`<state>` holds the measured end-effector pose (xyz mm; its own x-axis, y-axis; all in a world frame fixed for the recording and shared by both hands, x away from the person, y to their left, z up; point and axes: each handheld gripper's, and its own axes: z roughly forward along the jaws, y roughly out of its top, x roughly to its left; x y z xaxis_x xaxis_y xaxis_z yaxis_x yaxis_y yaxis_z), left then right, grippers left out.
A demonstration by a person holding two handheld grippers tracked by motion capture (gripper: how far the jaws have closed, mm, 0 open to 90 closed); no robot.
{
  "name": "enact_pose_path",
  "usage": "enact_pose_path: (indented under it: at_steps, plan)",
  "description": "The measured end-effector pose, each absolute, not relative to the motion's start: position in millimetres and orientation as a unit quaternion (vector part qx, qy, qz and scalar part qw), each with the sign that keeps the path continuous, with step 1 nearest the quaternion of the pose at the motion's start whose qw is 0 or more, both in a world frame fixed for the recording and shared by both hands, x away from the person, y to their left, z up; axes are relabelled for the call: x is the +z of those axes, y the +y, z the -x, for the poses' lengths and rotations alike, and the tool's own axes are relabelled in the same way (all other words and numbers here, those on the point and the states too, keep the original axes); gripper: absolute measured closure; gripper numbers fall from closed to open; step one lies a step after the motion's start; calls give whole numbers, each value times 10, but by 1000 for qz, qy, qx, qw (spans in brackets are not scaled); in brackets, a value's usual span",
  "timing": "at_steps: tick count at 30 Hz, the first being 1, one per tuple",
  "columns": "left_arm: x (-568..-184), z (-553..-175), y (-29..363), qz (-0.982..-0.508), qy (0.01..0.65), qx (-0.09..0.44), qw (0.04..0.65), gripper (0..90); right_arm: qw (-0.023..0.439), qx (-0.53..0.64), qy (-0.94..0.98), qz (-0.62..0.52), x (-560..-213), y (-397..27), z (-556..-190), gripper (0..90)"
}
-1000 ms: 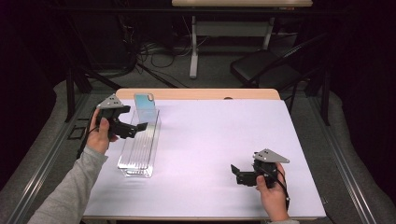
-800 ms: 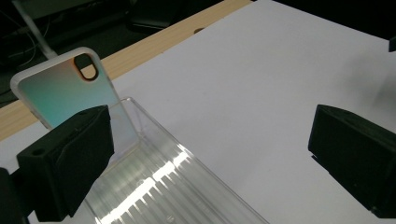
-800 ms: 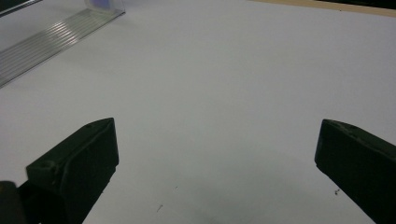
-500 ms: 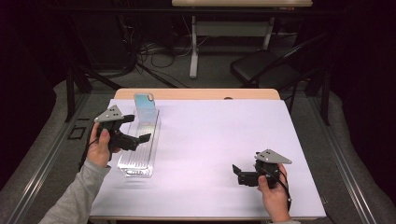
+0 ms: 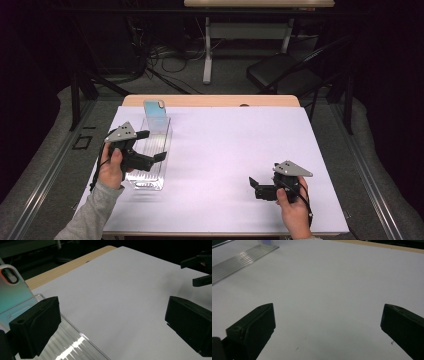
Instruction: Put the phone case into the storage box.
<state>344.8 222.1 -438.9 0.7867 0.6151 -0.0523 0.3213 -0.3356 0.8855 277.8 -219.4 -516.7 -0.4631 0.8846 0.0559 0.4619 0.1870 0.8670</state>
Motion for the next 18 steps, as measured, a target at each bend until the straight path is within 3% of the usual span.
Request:
enact_pose_path:
  at_steps: [18]
  plan:
    - [-4600,-3084,1946,-806,270,129,510,5,237,443,741,-446,-5169,-2148,-2730,0]
